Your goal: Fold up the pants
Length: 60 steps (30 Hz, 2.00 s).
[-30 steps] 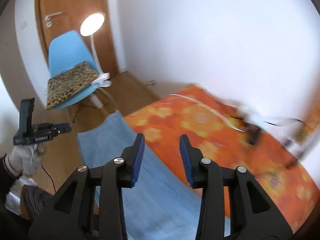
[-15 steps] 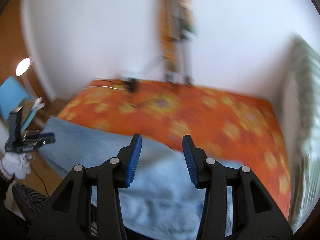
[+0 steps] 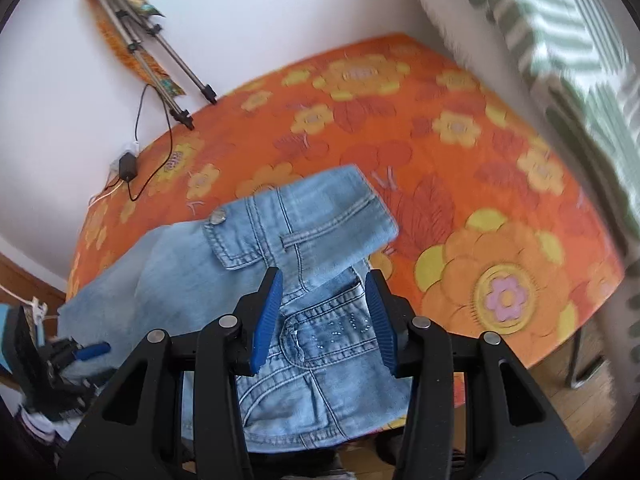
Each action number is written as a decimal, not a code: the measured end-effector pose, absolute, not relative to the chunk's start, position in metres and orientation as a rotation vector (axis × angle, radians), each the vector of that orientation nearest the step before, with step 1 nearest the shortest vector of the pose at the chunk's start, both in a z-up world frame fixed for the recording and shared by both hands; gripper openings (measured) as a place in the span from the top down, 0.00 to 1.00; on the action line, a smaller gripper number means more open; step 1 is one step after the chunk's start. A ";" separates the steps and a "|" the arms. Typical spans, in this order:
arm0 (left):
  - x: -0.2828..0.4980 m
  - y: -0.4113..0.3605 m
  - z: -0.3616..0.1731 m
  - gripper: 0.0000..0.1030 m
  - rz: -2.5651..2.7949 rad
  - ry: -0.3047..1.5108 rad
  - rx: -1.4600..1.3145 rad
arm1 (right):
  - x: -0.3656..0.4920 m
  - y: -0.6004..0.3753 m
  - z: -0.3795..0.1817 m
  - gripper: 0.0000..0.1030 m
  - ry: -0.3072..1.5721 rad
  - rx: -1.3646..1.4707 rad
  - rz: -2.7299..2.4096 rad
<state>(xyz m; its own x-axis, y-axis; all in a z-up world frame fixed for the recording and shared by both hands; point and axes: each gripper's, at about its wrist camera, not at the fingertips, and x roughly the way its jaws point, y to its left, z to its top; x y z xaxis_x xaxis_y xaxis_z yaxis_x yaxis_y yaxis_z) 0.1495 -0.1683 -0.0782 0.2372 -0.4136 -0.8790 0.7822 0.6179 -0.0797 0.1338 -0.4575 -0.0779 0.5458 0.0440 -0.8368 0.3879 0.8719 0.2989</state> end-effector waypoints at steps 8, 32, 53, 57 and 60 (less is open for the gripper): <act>0.141 -0.192 -0.098 0.60 -0.819 0.994 0.596 | 0.153 -0.483 -0.116 0.56 0.994 0.646 -0.261; 0.153 -0.176 -0.075 0.97 -0.743 0.823 0.586 | 0.168 -0.495 -0.096 0.95 0.878 0.730 -0.234; 0.088 -0.138 -0.084 0.97 -0.858 0.921 0.617 | 0.048 -0.433 -0.092 0.96 0.971 0.654 -0.253; 0.089 -0.139 -0.093 0.97 -0.853 0.945 0.622 | 0.046 -0.438 -0.128 0.96 1.048 0.675 -0.258; 0.084 -0.141 -0.095 0.97 -0.851 0.951 0.633 | 0.048 -0.440 -0.132 0.96 1.068 0.646 -0.243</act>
